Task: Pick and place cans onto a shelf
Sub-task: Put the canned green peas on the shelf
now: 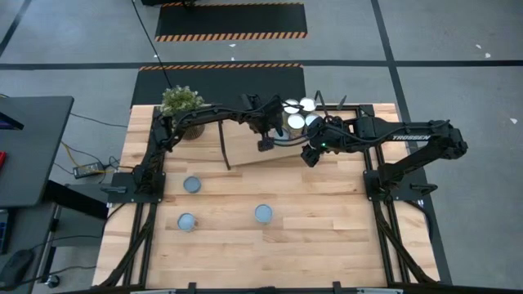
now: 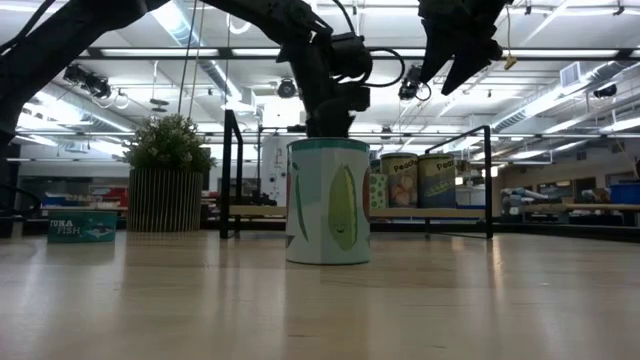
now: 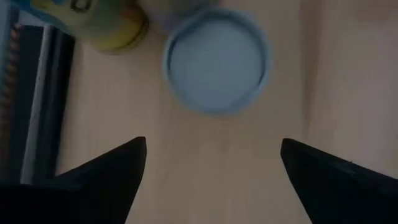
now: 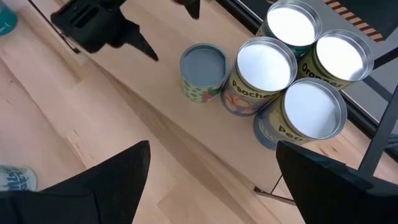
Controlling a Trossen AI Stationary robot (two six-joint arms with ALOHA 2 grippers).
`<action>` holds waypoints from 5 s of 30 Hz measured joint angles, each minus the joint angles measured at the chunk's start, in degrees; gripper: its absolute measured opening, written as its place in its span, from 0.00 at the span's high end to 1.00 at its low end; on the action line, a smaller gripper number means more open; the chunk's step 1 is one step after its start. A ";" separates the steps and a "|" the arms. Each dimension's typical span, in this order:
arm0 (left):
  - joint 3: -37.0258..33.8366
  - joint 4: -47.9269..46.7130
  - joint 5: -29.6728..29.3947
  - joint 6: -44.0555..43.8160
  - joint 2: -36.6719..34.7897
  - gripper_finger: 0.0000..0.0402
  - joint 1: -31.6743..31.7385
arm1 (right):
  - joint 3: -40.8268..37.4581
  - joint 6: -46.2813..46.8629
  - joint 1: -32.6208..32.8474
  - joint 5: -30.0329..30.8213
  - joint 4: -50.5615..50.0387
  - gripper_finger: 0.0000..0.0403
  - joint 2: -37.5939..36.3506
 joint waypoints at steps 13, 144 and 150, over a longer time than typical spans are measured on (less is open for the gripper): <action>-0.02 7.37 -4.74 -5.22 1.27 0.06 -2.97 | -0.01 -0.48 -0.04 0.28 0.71 0.12 0.02; -0.20 11.67 -4.22 40.94 3.06 0.93 -4.02 | -0.01 -1.35 0.55 -1.71 4.66 0.12 0.02; -0.20 11.70 -5.66 39.94 3.06 0.73 -4.07 | -0.01 -1.32 0.55 -1.69 4.82 0.12 0.02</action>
